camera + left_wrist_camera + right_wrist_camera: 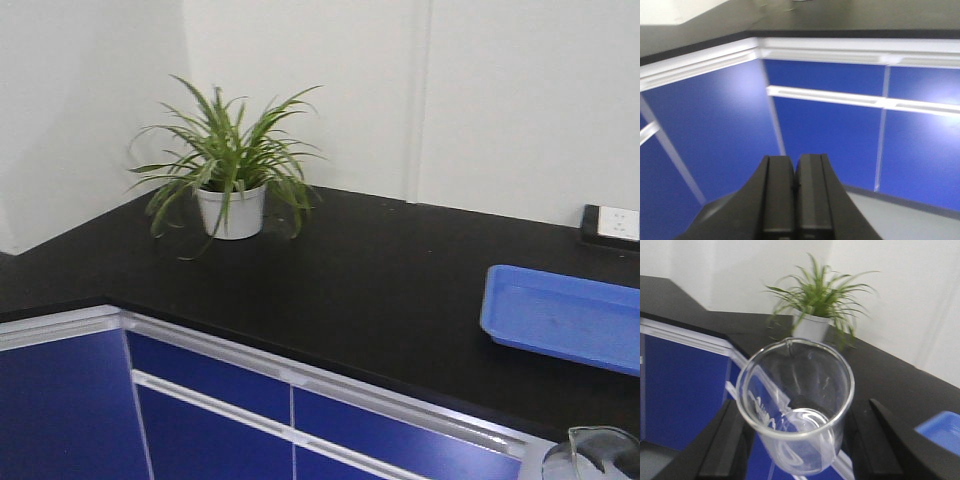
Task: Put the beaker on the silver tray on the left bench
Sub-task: 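Hold the beaker in the right gripper while the base turns away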
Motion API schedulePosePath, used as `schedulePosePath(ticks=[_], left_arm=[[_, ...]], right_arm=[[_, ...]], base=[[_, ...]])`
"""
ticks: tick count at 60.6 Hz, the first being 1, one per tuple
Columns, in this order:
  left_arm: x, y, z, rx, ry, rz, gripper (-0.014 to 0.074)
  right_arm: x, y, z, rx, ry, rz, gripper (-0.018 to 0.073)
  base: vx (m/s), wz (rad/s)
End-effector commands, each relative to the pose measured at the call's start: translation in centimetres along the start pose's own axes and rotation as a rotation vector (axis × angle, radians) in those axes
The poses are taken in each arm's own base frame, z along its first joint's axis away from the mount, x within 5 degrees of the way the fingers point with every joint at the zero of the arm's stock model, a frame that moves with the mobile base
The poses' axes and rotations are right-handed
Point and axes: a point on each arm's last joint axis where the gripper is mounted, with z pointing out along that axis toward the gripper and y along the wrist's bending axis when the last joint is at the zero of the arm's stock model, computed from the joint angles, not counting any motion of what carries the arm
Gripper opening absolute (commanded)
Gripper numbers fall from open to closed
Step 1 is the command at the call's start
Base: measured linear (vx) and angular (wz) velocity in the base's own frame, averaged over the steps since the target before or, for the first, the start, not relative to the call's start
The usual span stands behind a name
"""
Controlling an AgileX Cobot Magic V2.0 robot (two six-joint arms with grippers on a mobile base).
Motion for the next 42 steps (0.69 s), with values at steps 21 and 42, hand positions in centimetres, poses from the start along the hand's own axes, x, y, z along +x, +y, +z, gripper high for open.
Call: schedulePosePath(ticks=[21,42], left_arm=[[-0.08,-0.06,0.16,0.004,-0.063,-0.003,0.0001],[-0.08,-0.06,0.16,0.004,-0.063,-0.003,0.0001]], right_arm=[[-1.33,0.05,-0.01,-0.022,-0.067,0.008,-0.0014],[-1.33,0.05,-0.01,-0.022,-0.067,0.008,-0.0014]], base=[[-0.24,0.57],[-0.23,0.58]])
